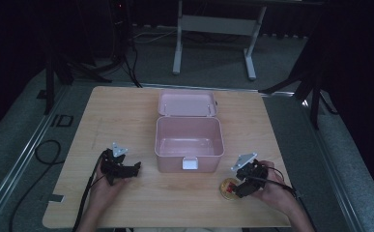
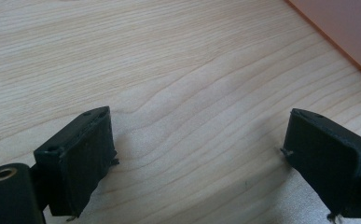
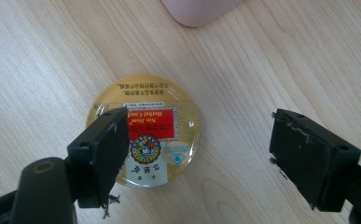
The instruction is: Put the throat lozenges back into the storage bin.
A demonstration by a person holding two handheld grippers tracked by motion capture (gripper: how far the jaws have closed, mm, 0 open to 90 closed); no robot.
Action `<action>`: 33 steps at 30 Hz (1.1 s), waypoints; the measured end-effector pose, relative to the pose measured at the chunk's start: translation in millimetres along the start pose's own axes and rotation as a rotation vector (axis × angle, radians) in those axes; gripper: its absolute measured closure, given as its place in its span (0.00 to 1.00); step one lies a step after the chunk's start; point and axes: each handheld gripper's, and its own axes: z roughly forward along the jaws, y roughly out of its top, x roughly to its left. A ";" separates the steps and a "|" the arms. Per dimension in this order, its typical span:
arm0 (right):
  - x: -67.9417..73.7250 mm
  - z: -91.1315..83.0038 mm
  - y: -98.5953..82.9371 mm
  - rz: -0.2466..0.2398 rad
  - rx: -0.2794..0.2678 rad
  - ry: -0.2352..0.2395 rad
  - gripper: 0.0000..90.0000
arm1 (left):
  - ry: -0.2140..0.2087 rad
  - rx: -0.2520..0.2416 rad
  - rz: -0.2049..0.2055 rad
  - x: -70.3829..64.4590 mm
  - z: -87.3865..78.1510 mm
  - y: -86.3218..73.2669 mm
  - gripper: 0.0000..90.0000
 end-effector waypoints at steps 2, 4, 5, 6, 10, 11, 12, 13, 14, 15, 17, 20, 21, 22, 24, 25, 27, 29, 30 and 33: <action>0.2 0.4 0.7 -0.008 0.001 0.003 0.22 | 0.000 0.000 -0.001 0.0 0.0 0.0 0.10; 1.1 0.8 1.7 -0.009 0.005 0.004 0.22 | 0.000 0.000 0.000 0.0 0.0 0.0 0.10; 1.4 1.2 2.1 -0.011 0.006 0.005 0.22 | 0.000 0.000 0.000 0.0 0.0 0.0 0.10; 1.5 1.5 2.5 -0.014 0.009 0.006 0.22 | 0.000 0.000 0.000 0.0 0.0 0.0 0.10; 2.6 3.1 3.5 -0.015 0.018 0.011 0.22 | 0.000 0.000 0.000 0.0 0.0 0.0 0.10; 2.7 3.5 3.6 -0.017 0.019 0.011 0.22 | 0.000 0.000 0.000 0.0 0.0 0.0 0.10; 2.8 3.8 3.7 -0.019 0.021 0.012 0.22 | 0.000 0.000 0.000 0.0 0.0 0.0 0.10; 3.2 4.2 3.8 -0.021 0.023 0.012 0.22 | 0.000 0.000 0.000 0.0 0.0 0.0 0.10; 3.4 4.4 3.8 -0.022 0.023 0.012 0.22 | 0.000 0.000 0.000 0.0 0.0 0.0 0.10; 3.5 4.7 3.8 -0.022 0.023 0.013 0.22 | 0.000 0.000 0.000 0.0 0.0 0.0 0.10; 3.9 5.3 3.8 -0.024 0.023 0.017 0.22 | 0.000 0.000 0.000 0.0 0.0 0.0 0.10; 4.9 5.9 4.2 -0.028 0.028 0.024 0.22 | 0.000 0.000 0.000 0.0 0.0 0.0 0.10; 5.3 6.1 4.3 -0.028 0.030 0.025 0.22 | 0.000 0.000 0.000 0.0 0.0 0.0 0.10; 5.5 6.5 4.4 -0.031 0.029 0.027 0.22 | 0.000 0.000 0.000 0.0 0.0 0.0 0.10; 6.1 7.0 4.8 -0.031 0.031 0.032 0.22 | 0.000 0.000 0.000 0.0 0.0 0.0 0.10; 6.2 7.2 4.9 -0.031 0.033 0.032 0.21 | 0.000 0.000 0.000 0.0 0.0 0.0 0.10; 6.5 7.8 5.2 -0.030 0.037 0.039 0.21 | 0.000 0.000 0.000 0.0 0.0 0.0 0.10; 6.9 8.6 5.7 -0.024 0.037 0.051 0.19 | 0.000 0.000 0.000 0.0 0.0 0.0 0.10; 7.3 9.2 6.0 -0.020 0.040 0.055 0.19 | 0.000 0.000 0.000 0.0 0.0 0.0 0.10; 7.5 10.3 6.5 -0.022 0.047 0.068 0.17 | 0.000 0.000 0.000 0.0 0.0 0.0 0.10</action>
